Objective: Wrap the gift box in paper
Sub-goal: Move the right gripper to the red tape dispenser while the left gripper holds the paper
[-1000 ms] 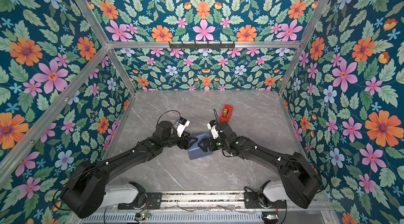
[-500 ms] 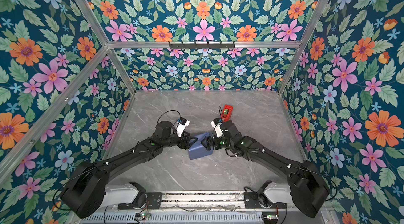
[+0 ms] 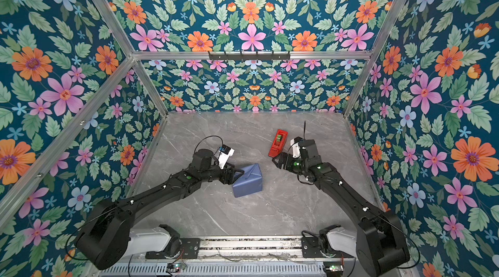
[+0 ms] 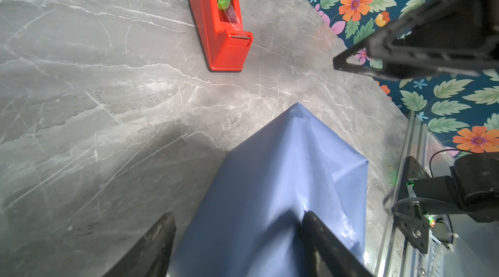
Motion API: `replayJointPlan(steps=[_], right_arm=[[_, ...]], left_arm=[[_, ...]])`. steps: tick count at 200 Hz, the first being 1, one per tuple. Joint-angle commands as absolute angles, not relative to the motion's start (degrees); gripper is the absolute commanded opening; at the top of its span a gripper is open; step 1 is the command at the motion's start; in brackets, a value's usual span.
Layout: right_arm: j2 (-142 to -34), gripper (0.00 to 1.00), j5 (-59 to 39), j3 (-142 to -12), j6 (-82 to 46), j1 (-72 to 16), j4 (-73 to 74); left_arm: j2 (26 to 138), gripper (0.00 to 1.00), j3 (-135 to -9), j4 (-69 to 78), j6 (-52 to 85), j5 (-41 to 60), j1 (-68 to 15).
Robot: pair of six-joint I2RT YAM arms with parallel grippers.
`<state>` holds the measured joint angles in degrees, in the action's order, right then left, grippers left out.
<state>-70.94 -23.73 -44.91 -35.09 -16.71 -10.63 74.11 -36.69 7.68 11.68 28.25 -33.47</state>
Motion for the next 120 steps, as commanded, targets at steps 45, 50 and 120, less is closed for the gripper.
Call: replayJointPlan(steps=[45, 50, 120], right_arm=[[-80.72, 0.8, -24.73, -54.15, -36.36, -15.12, -11.07], [-81.36, 0.8, -24.47, -54.57, -36.34, -15.14, -11.07], [-88.4, 0.75, -25.71, -58.73, -37.66, -13.45, -10.71]], left_arm=[[75.17, 0.74, -37.88, 2.37, 12.96, 28.03, -33.49], [75.16, 0.74, -37.96, 2.16, 13.01, 28.01, -33.49], [75.77, 0.74, -37.87, 2.76, 14.74, 28.27, -33.49]])
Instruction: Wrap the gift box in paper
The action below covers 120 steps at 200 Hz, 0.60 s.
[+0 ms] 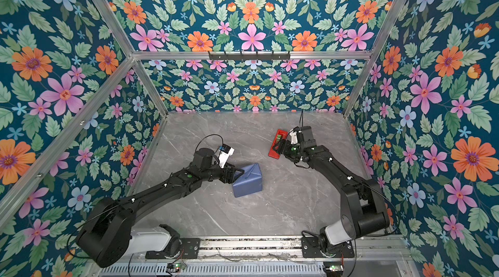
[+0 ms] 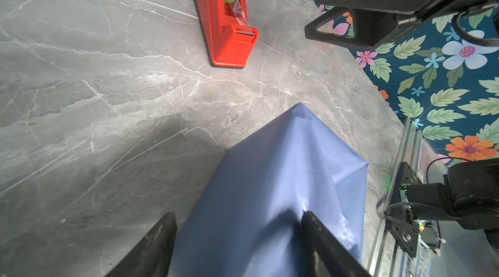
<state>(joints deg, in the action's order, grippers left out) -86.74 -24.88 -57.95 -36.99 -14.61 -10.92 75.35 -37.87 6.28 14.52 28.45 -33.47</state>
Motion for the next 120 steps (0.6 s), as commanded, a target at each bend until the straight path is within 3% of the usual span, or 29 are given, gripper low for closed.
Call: replayJointPlan(steps=[1, 120], right_arm=[[-88.45, 0.74, -25.82, -58.76, -37.68, -13.36, -10.67], [-105.77, 0.5, -33.89, -68.62, -38.01, -10.55, -5.79]], left_arm=[[75.77, 0.74, -37.87, 2.79, 14.8, 28.29, -33.49], [75.64, 0.73, -37.61, 3.17, 15.12, 28.89, -33.49]])
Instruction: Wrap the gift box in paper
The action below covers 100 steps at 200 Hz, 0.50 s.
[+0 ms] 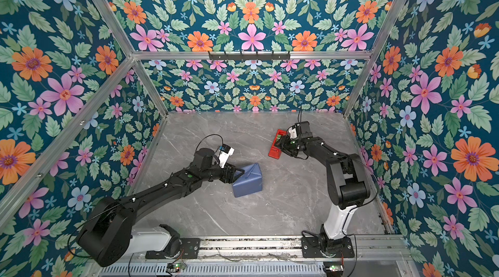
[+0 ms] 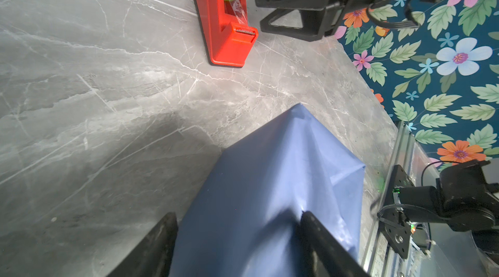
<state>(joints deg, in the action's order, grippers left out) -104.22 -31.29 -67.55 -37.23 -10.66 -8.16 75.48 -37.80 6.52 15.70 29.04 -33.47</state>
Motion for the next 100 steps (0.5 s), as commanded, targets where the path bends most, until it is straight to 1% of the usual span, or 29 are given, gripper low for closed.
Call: replayJointPlan(steps=[1, 55, 100], right_arm=[[-105.84, 0.5, -33.95, -68.63, -38.03, -10.55, -5.71], [-109.08, 0.44, -35.51, -68.91, -39.45, -10.46, -3.53], [-110.56, 0.39, -34.92, -67.53, -43.4, -10.38, -1.28]], left_arm=[[75.61, 0.73, -37.61, 3.21, 15.07, 28.9, -33.49], [75.73, 0.73, -37.57, 3.34, 14.85, 29.02, -33.49], [75.37, 0.73, -37.59, 3.5, 14.68, 29.37, -33.49]])
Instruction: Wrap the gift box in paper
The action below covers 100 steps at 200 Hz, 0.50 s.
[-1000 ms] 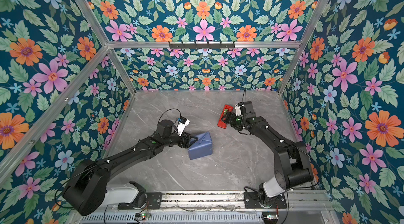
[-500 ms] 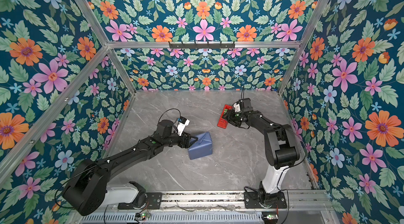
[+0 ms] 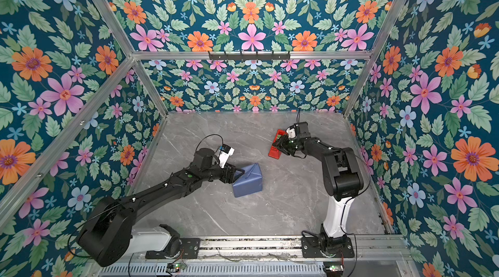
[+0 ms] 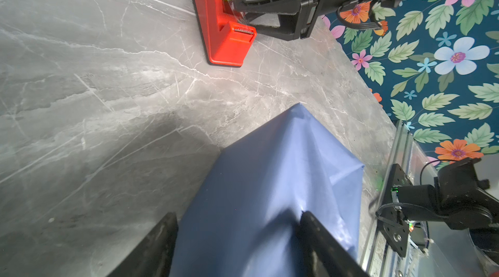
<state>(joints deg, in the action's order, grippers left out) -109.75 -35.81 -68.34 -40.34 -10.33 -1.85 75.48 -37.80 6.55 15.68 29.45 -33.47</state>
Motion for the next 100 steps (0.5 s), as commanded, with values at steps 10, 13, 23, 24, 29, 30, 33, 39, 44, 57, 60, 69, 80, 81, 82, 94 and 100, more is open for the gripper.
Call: replayJointPlan(steps=[10, 13, 23, 24, 29, 30, 33, 39, 44, 57, 60, 69, 80, 81, 82, 94, 100], right_arm=[[-110.91, 0.37, -35.04, -67.11, -44.25, -10.37, -0.66], [-111.04, 0.36, -35.07, -67.02, -44.6, -10.37, -0.55], [-111.29, 0.34, -35.07, -66.6, -45.23, -10.35, 0.03], [-111.28, 0.33, -35.07, -66.56, -45.25, -10.36, 0.1], [-111.32, 0.32, -35.2, -66.31, -45.59, -10.37, 0.59], [-111.29, 0.32, -35.22, -66.29, -45.69, -10.37, 0.69], [-111.35, 0.31, -35.24, -66.07, -45.84, -10.37, 0.92], [-111.31, 0.3, -35.24, -65.86, -46.14, -10.37, 1.2], [-111.32, 0.3, -35.27, -65.83, -46.14, -10.35, 1.31], [-111.43, 0.27, -35.49, -65.59, -46.53, -10.37, 1.73], [-111.45, 0.26, -35.57, -65.53, -46.58, -10.42, 1.87], [-111.61, 0.24, -35.83, -65.32, -47.04, -10.33, 2.55], [-111.73, 0.21, -36.41, -65.15, -47.69, -10.37, 3.47], [-111.72, 0.21, -36.44, -65.14, -47.79, -10.41, 3.54], [-111.8, 0.21, -36.5, -65.13, -47.8, -10.39, 3.61], [-111.9, 0.17, -36.96, -65.04, -48.61, -10.33, 4.5], [-111.96, 0.15, -37.09, -65.03, -48.93, -10.33, 4.91]], left_arm=[[75.33, 0.73, -37.61, 3.52, 14.61, 29.44, -33.49], [75.39, 0.73, -37.62, 3.52, 14.59, 29.33, -33.49], [75.35, 0.73, -37.62, 3.52, 14.54, 29.31, -33.49], [75.38, 0.73, -37.62, 3.52, 14.57, 29.29, -33.49], [75.45, 0.73, -37.69, 3.52, 14.59, 29.35, -33.49], [75.43, 0.73, -37.7, 3.52, 14.59, 29.35, -33.49], [75.42, 0.73, -37.64, 3.52, 14.55, 29.33, -33.49], [75.47, 0.73, -37.7, 3.46, 14.54, 29.35, -33.49], [75.49, 0.73, -37.62, 3.45, 14.5, 29.27, -33.49], [75.54, 0.73, -37.57, 3.5, 14.43, 29.29, -33.49], [75.58, 0.73, -37.57, 3.47, 14.42, 29.2, -33.49], [75.66, 0.73, -37.52, 3.52, 14.41, 29.26, -33.49], [75.76, 0.73, -37.42, 3.6, 14.41, 29.12, -33.49], [75.76, 0.73, -37.43, 3.64, 14.41, 29.11, -33.49], [75.76, 0.73, -37.44, 3.62, 14.41, 29.1, -33.49], [75.81, 0.73, -37.4, 3.64, 14.41, 29.08, -33.49], [75.79, 0.73, -37.36, 3.65, 14.41, 29.04, -33.49]])
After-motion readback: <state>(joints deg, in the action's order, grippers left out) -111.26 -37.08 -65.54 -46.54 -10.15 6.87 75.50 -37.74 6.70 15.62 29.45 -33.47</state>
